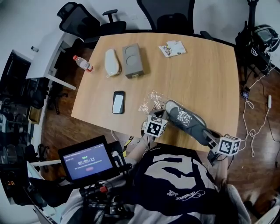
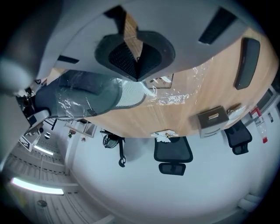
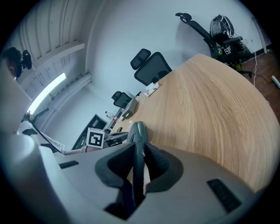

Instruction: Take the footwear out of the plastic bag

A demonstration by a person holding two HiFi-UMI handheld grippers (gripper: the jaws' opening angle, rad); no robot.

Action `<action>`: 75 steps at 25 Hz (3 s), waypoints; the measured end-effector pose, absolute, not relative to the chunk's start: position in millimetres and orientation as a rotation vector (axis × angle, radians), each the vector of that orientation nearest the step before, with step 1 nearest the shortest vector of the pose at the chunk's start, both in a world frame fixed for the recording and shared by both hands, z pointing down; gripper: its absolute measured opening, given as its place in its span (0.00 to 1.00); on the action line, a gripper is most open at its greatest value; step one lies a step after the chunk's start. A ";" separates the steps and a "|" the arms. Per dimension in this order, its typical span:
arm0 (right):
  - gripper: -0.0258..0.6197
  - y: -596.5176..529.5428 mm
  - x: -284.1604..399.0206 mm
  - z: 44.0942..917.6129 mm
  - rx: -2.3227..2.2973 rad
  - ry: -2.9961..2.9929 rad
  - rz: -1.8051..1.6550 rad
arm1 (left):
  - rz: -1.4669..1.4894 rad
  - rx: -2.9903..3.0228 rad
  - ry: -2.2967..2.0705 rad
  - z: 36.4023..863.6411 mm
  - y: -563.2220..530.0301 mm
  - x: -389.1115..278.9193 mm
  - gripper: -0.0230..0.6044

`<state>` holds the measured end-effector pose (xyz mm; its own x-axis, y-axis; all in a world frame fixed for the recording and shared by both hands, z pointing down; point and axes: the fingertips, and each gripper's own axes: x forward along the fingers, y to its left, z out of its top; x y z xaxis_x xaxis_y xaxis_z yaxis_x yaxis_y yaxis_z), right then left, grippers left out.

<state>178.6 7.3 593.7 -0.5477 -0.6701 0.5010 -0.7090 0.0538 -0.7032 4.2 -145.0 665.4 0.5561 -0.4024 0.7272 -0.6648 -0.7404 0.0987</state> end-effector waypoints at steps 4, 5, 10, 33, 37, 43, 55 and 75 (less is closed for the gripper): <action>0.13 -11.7 179.1 597.9 1.452 -2.251 1.463 | 1.051 2.369 -0.892 685.6 -151.5 -0.4 0.04; 0.13 -15.5 177.8 597.5 1.445 -2.253 1.449 | 1.076 2.349 -0.903 691.7 -152.9 -3.8 0.04; 0.14 -20.5 179.3 584.8 1.425 -2.249 1.373 | 1.102 2.281 -0.982 703.0 -160.7 -13.4 0.04; 0.13 61.7 261.6 521.8 1.873 -2.174 1.267 | 0.958 2.012 -1.349 699.7 -195.6 -31.2 0.04; 0.13 52.8 258.1 499.2 1.926 -2.256 1.233 | 0.877 1.985 -1.299 697.7 -190.3 -25.8 0.04; 0.13 10.0 221.4 502.5 1.837 -2.420 1.317 | 0.650 1.981 -1.130 682.0 -169.4 3.0 0.04; 0.13 -89.3 104.5 543.2 1.336 -2.645 1.788 | 0.520 2.006 -1.207 642.0 -156.8 -66.8 0.04; 0.45 -107.9 114.1 666.4 1.490 -1.962 1.104 | 0.449 1.961 -1.246 630.9 -155.3 -115.3 0.04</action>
<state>114.1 -107.9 666.4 -0.3242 -0.5885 0.7406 -0.9385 0.1017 -0.3300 -115.3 -155.3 630.9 0.4629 -0.6154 0.6380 -0.8808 -0.2389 0.4087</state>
